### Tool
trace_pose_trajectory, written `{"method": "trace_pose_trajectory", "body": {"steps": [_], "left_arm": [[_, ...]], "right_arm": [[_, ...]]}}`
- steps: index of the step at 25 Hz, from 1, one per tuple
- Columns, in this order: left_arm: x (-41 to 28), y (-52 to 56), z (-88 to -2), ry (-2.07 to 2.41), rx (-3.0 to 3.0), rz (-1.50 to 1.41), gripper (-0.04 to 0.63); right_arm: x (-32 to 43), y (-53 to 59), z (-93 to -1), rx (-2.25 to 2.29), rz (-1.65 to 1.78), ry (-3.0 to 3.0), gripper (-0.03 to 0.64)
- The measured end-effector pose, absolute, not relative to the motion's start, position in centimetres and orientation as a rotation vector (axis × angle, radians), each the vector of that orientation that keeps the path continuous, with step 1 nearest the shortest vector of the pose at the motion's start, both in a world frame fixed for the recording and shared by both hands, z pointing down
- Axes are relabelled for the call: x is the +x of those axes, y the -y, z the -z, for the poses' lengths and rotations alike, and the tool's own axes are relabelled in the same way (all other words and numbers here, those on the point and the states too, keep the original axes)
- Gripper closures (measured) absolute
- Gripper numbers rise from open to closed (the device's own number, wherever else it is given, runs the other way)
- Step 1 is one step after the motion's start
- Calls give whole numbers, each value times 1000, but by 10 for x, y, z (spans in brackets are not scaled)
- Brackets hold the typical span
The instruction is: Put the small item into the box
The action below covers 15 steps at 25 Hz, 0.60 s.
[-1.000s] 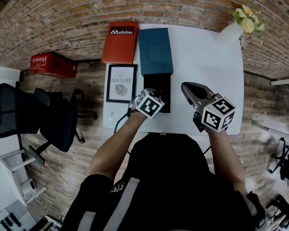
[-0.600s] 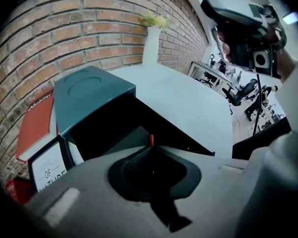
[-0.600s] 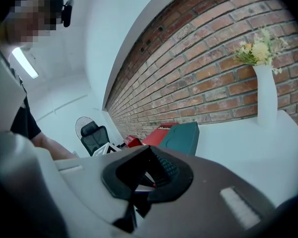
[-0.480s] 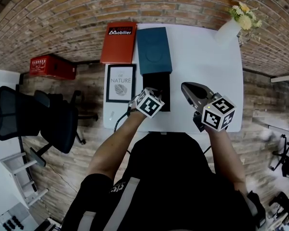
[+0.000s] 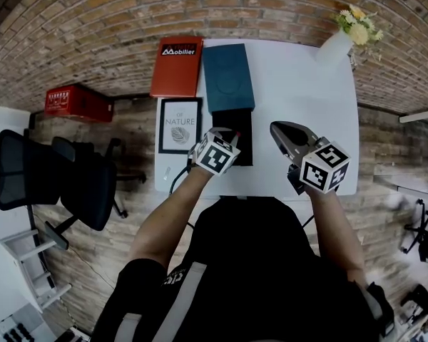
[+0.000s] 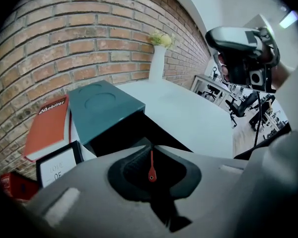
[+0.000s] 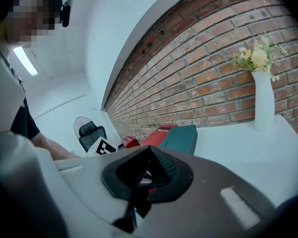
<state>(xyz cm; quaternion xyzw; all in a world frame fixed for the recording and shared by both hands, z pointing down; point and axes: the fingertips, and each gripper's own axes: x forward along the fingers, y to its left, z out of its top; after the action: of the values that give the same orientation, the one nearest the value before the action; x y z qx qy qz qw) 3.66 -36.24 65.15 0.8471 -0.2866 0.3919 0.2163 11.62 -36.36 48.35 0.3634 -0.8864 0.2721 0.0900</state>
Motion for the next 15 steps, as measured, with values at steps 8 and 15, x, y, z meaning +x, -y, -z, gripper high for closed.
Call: {"method": "trace_pose_trajectory", "body": {"steps": [8, 15], "left_arm": [[15, 386, -585, 964, 2457, -857, 589], [-19, 384, -538, 1071, 2457, -667, 589]], "right_arm": [[102, 363, -463, 1093, -745, 2679, 615], [91, 351, -442, 1112, -648, 2693, 615]]}}
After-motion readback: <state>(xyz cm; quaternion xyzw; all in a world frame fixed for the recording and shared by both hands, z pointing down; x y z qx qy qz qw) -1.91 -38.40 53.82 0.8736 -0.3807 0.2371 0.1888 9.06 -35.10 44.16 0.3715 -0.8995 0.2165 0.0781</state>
